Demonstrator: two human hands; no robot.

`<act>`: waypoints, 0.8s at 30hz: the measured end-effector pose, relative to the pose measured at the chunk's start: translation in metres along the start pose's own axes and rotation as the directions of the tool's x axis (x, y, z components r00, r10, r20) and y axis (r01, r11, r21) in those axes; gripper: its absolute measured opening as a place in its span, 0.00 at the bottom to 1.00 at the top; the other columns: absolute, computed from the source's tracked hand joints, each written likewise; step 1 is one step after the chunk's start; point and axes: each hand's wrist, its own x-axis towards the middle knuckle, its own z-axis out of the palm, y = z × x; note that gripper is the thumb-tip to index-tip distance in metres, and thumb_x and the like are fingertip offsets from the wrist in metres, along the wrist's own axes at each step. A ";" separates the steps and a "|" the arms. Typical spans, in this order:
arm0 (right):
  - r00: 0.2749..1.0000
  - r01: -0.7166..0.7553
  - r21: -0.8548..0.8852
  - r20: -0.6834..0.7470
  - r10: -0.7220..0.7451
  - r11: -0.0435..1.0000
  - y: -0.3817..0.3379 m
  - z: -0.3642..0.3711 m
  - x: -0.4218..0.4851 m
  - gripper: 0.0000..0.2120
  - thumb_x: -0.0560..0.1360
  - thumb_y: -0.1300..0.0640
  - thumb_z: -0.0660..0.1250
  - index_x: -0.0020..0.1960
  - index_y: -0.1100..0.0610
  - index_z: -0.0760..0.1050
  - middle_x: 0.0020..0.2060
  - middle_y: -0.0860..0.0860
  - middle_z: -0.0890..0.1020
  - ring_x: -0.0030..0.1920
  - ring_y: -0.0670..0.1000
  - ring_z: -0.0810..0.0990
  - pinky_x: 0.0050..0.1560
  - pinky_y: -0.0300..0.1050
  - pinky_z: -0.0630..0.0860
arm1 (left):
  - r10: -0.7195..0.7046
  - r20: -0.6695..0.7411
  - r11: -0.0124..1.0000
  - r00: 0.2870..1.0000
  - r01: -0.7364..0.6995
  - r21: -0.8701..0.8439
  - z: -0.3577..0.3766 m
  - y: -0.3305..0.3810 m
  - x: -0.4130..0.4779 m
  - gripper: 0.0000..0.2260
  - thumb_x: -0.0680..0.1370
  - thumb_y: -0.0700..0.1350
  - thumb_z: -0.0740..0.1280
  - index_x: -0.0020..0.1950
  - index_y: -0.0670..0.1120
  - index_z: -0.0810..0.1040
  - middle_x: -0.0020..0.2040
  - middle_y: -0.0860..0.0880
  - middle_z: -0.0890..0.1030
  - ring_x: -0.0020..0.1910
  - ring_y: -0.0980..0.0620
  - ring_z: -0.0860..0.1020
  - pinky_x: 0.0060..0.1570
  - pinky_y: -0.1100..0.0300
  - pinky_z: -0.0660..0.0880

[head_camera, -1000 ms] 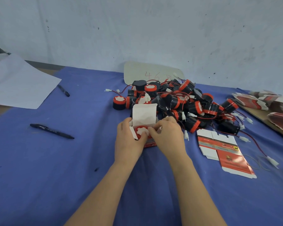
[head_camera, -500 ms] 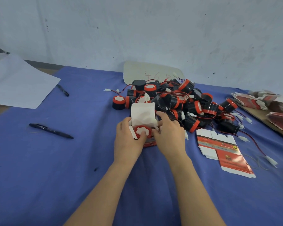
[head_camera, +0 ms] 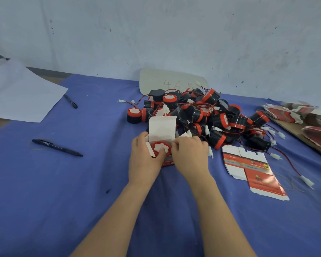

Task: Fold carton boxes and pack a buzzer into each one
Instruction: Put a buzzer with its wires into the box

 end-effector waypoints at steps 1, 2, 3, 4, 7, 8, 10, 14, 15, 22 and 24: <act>1.000 0.011 -0.012 0.023 -0.011 1.000 0.000 -0.001 -0.001 0.14 0.81 0.54 0.52 0.49 0.54 0.76 0.45 0.51 0.80 0.50 0.54 0.73 0.50 0.49 0.63 | -0.004 0.002 1.000 1.000 0.004 -0.005 0.000 0.000 0.000 0.26 0.74 0.47 0.71 0.69 0.48 0.66 0.65 0.50 0.70 0.51 0.60 0.67 0.35 0.79 0.66; 0.998 0.025 -0.027 0.054 -0.023 0.999 0.000 -0.001 -0.003 0.12 0.81 0.54 0.53 0.49 0.54 0.74 0.45 0.50 0.80 0.50 0.54 0.73 0.50 0.49 0.62 | -0.008 0.004 1.000 1.000 0.009 -0.013 0.000 -0.001 0.000 0.27 0.73 0.48 0.72 0.69 0.48 0.66 0.65 0.50 0.70 0.51 0.60 0.67 0.36 0.79 0.66; 0.996 0.037 -0.041 0.087 -0.034 0.998 -0.001 -0.001 -0.004 0.11 0.81 0.54 0.53 0.48 0.54 0.72 0.45 0.50 0.79 0.50 0.54 0.72 0.49 0.49 0.60 | -0.013 0.003 1.000 1.000 0.013 -0.024 0.000 -0.001 0.000 0.27 0.73 0.48 0.72 0.69 0.48 0.66 0.65 0.50 0.70 0.51 0.60 0.67 0.35 0.79 0.66; 0.993 0.045 -0.052 0.114 -0.039 0.998 -0.001 0.000 -0.005 0.09 0.81 0.54 0.53 0.47 0.55 0.70 0.44 0.50 0.78 0.50 0.54 0.71 0.48 0.49 0.59 | -0.017 -0.002 0.999 1.000 0.017 -0.035 0.000 -0.001 0.000 0.28 0.73 0.48 0.73 0.70 0.48 0.66 0.66 0.50 0.69 0.51 0.60 0.67 0.35 0.79 0.66; 0.986 0.035 -0.069 0.167 -0.023 0.997 -0.001 0.001 -0.006 0.09 0.81 0.56 0.53 0.43 0.55 0.65 0.40 0.50 0.72 0.45 0.54 0.64 0.47 0.49 0.58 | -0.035 -0.036 0.998 0.999 0.033 -0.056 0.000 0.002 -0.002 0.32 0.72 0.47 0.73 0.72 0.47 0.62 0.66 0.49 0.64 0.47 0.60 0.66 0.35 0.79 0.67; 0.986 0.026 -0.067 0.168 -0.015 0.997 -0.001 0.002 -0.005 0.09 0.81 0.57 0.53 0.43 0.55 0.65 0.40 0.50 0.73 0.45 0.54 0.63 0.47 0.48 0.58 | -0.035 -0.053 0.996 0.998 0.031 -0.080 -0.001 0.003 -0.003 0.33 0.72 0.45 0.73 0.72 0.46 0.61 0.66 0.49 0.64 0.46 0.61 0.66 0.36 0.80 0.66; 0.992 0.004 -0.058 0.129 0.004 0.998 -0.001 0.004 -0.004 0.10 0.81 0.57 0.52 0.44 0.55 0.69 0.43 0.52 0.77 0.46 0.55 0.69 0.46 0.47 0.60 | -0.003 -0.097 0.990 0.995 -0.011 -0.142 -0.001 0.006 -0.005 0.33 0.73 0.42 0.72 0.73 0.44 0.60 0.63 0.49 0.65 0.48 0.65 0.70 0.39 0.82 0.66; 0.992 -0.110 0.110 0.079 0.101 0.988 0.000 0.006 0.002 0.14 0.82 0.54 0.53 0.50 0.58 0.75 0.45 0.54 0.81 0.47 0.56 0.79 0.44 0.47 0.69 | 0.042 -0.100 0.971 0.994 -0.064 -0.230 -0.002 0.009 -0.007 0.32 0.76 0.36 0.66 0.76 0.49 0.56 0.64 0.53 0.70 0.59 0.59 0.73 0.49 0.62 0.75; 0.990 -0.131 0.162 0.075 0.120 0.978 0.000 0.005 0.003 0.12 0.82 0.55 0.54 0.52 0.58 0.74 0.45 0.54 0.81 0.46 0.56 0.79 0.43 0.48 0.72 | 0.045 -0.087 0.975 0.995 -0.062 -0.213 -0.002 0.009 -0.007 0.33 0.77 0.36 0.64 0.77 0.51 0.54 0.66 0.54 0.70 0.59 0.54 0.74 0.49 0.59 0.76; 0.986 -0.159 0.285 0.091 0.139 0.945 0.003 0.004 0.007 0.12 0.80 0.56 0.59 0.41 0.57 0.77 0.40 0.55 0.80 0.37 0.53 0.75 0.29 0.41 0.65 | 0.167 -0.019 0.985 0.986 -0.168 -0.044 -0.001 0.007 -0.010 0.32 0.78 0.37 0.62 0.78 0.52 0.52 0.69 0.55 0.72 0.61 0.50 0.75 0.57 0.52 0.75; 0.988 -0.136 0.284 0.108 0.110 0.949 0.007 0.004 0.007 0.14 0.80 0.54 0.60 0.40 0.59 0.77 0.38 0.55 0.79 0.36 0.52 0.73 0.28 0.41 0.62 | 0.200 0.005 0.979 0.980 -0.200 -0.051 -0.001 0.007 -0.009 0.30 0.80 0.42 0.62 0.78 0.51 0.52 0.71 0.55 0.70 0.64 0.50 0.73 0.60 0.50 0.73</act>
